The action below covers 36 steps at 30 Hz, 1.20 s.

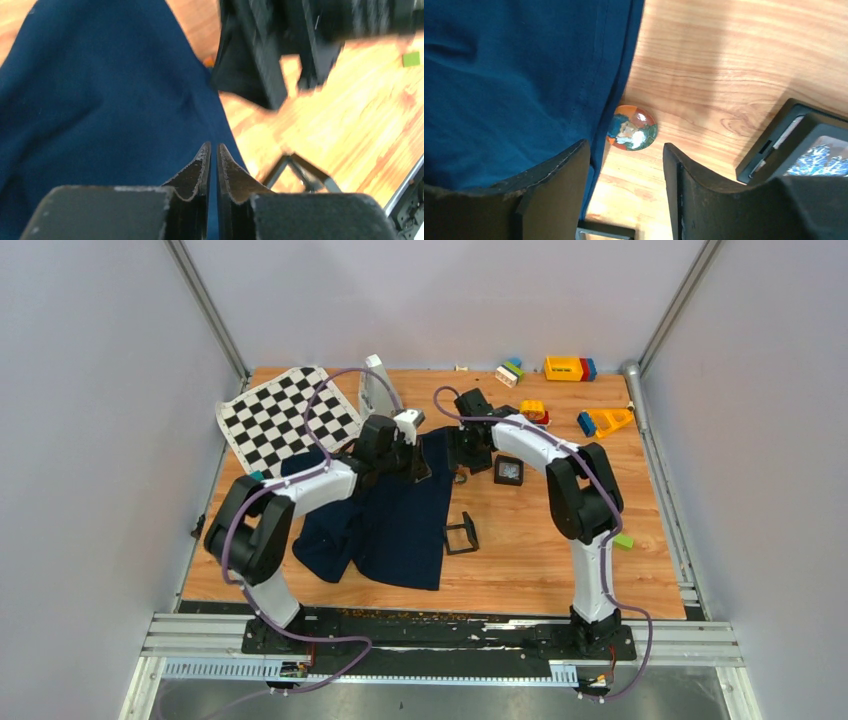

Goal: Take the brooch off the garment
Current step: Pick up the brooch from the center of the board.

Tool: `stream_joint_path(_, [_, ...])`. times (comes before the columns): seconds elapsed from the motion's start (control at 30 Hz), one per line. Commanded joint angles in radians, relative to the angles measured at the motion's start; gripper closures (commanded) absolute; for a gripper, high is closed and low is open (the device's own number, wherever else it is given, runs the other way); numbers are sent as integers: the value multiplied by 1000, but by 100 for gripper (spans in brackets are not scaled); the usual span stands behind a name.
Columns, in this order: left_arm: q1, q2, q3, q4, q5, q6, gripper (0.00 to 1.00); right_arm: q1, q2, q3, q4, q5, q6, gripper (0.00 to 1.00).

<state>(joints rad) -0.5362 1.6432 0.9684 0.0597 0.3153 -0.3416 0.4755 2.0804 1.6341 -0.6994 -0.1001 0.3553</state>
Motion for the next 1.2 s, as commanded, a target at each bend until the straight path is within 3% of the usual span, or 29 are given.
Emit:
stream_joint_path(0.0, [4,148,183,-71,86,-11,87,37,24,41,-38,181,-35,45])
stream_joint_path(0.2, [22,341,360,-127,131,-25,89,36,21,9,-6,175,-80,46])
stream_joint_path(0.43, [84,474,357,-9,278,-129,88,37,-9,-70,75,152,-87,44])
stream_joint_path(0.7, [113,475,307,-42,180,-118,88,37,14,-52,83,130,-96,40])
stream_joint_path(0.97, [124,472,284,-12,200,-144,89,38,40,-32,74,117,-88,38])
stream_joint_path(1.17, [124,463,282,-14,183,-136,89,59,82,27,13,200,-82,38])
